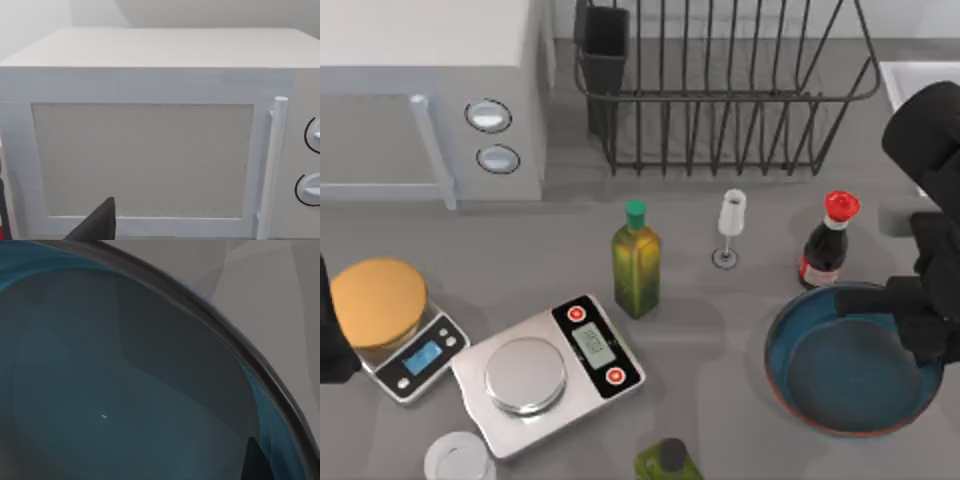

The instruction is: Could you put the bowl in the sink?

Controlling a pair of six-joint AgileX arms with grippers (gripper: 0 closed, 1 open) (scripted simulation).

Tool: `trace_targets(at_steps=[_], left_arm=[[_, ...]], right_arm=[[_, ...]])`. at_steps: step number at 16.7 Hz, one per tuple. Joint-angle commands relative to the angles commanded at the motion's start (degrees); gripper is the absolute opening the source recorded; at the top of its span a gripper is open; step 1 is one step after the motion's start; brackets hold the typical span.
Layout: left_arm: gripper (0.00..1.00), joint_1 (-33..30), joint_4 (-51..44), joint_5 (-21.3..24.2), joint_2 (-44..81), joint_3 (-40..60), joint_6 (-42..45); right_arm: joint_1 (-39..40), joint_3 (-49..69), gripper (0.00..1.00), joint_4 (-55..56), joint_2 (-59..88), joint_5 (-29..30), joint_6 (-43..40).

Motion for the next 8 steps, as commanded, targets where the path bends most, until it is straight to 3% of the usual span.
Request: trace_targets(at_steps=[4, 8], left_arm=[[1.0, 0.0, 0.0, 0.0, 0.0, 0.0, 0.0], [1.0, 0.0, 0.0, 0.0, 0.0, 0.0, 0.0]], right_arm=[[-0.3, 9.0, 0.0, -11.5, -3.3, 0.0, -0.3], [-0.4, 11.1, 0.0, -13.7, -4.5, 0.0, -0.5]])
